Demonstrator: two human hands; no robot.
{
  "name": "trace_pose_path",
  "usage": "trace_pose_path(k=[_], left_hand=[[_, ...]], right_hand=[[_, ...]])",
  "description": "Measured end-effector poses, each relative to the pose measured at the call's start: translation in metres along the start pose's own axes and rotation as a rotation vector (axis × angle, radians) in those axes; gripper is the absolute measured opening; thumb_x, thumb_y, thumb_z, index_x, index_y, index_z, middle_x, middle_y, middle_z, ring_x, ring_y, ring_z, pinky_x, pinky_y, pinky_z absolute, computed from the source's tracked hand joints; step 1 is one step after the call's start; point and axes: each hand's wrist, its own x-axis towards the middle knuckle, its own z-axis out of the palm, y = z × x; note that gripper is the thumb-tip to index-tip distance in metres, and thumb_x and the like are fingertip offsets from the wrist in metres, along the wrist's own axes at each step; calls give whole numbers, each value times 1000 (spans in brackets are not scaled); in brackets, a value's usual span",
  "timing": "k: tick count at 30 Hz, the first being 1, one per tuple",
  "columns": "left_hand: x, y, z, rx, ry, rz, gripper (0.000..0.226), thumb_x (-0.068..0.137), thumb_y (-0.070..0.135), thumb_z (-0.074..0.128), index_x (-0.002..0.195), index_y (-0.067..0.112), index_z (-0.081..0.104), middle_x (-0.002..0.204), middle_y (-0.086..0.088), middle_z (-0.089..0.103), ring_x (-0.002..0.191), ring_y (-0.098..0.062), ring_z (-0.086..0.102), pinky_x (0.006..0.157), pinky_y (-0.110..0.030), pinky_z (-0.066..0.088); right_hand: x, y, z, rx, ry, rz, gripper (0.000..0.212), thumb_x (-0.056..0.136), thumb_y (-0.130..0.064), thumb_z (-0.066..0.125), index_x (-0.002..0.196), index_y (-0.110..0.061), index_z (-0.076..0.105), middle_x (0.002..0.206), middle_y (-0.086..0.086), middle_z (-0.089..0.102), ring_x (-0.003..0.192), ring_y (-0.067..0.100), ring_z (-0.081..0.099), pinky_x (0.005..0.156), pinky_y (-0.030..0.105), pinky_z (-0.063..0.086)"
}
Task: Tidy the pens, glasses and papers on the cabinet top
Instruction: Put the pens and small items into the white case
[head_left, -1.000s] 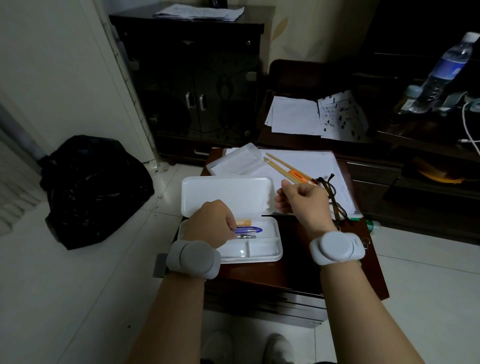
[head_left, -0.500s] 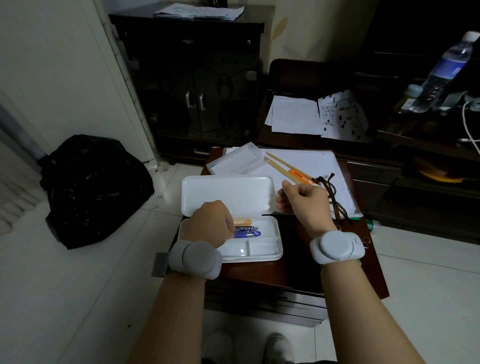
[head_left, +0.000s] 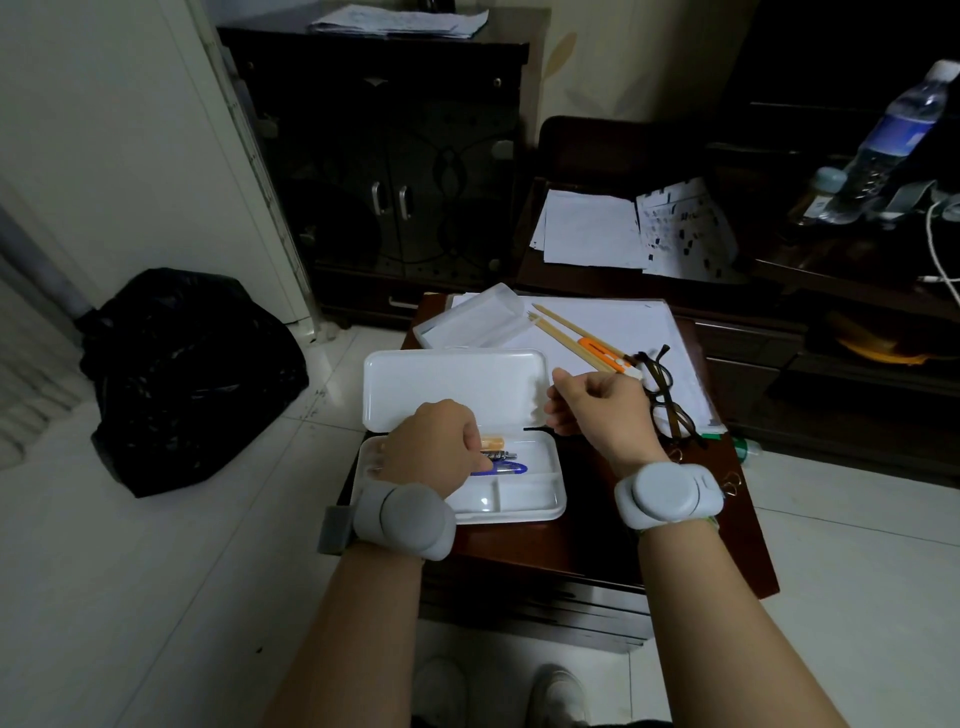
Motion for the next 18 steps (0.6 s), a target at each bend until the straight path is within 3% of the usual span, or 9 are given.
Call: trace_pose_path(k=[5,12,18], left_hand=[[1,-3,3,-5,-47,61,7,76,14,76,80,12,70,66,6,54,76,-18,58,79,-34,53],[4,-2,5,21,-38,53,4,78,10,73,80,12,70,74,-1,59,83,-23,63,80,-31,52],[9,-2,8,43,-28,51,5,78,3,71,81,7,72,77,-7,65,75,-20,60,79,-29,52]], right_hand=[[0,1,0,6,0,-1,31,93,-22,57,69,-5,64,63,9,64,51,16,59,54,25,52],[0,2,-2,1,0,1,30,92,-23,58,70,-3,65,64,10,65,53,17,61,56,26,53],[0,2,-1,9,-5,0,30,92,-22,58,70,-4,65,64,10,65,54,18,61,57,27,53]])
